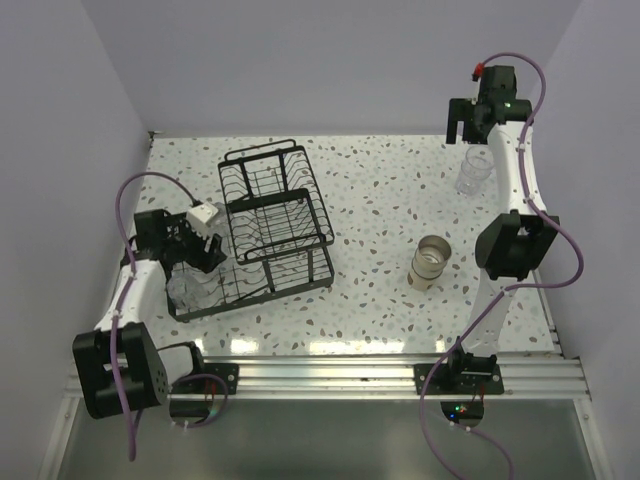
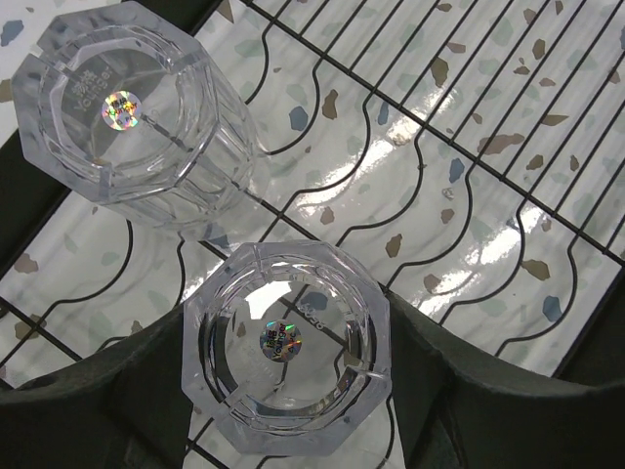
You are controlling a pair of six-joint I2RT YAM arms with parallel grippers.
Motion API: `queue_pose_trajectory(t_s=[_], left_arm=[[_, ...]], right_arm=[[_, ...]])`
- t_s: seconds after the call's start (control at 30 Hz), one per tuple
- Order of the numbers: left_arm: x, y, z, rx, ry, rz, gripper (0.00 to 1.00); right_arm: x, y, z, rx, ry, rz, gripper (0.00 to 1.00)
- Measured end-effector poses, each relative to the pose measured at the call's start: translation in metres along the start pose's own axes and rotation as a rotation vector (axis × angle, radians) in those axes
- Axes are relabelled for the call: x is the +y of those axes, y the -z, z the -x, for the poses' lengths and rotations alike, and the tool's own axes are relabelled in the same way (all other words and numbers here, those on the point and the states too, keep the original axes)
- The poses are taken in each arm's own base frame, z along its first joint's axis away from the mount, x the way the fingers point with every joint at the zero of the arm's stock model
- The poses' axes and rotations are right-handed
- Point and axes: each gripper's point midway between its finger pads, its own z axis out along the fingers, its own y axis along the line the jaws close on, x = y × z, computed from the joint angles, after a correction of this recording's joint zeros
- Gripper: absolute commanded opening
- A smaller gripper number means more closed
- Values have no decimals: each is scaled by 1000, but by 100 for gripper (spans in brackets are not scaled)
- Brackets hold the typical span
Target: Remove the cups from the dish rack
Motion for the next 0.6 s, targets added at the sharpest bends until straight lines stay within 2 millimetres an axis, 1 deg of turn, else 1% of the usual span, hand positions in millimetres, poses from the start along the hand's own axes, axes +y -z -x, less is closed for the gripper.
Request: queue_pose_trajectory(t_s=[0.13,0.2,0.3,0.43,0.53,0.6], left_arm=[[-3,10,3,24,9,-10,0],[1,18,8,25,15,5,0],[14,32,20,15,27,41,0],[41,54,43,-18,23,120,0],[68,72,61,-58,48,197,0],[88,82,78,-101,90,240,0]], right_arm=[[3,0,0,0,-1,19,98],[5,1,1,-2,-1,29,98],[10,4,3,-8,-1,49,98],[14,14,13,-42,-8,77,98],[19,28,25,-81,-25,108,98],[24,39,33,-112,-44,142,98]])
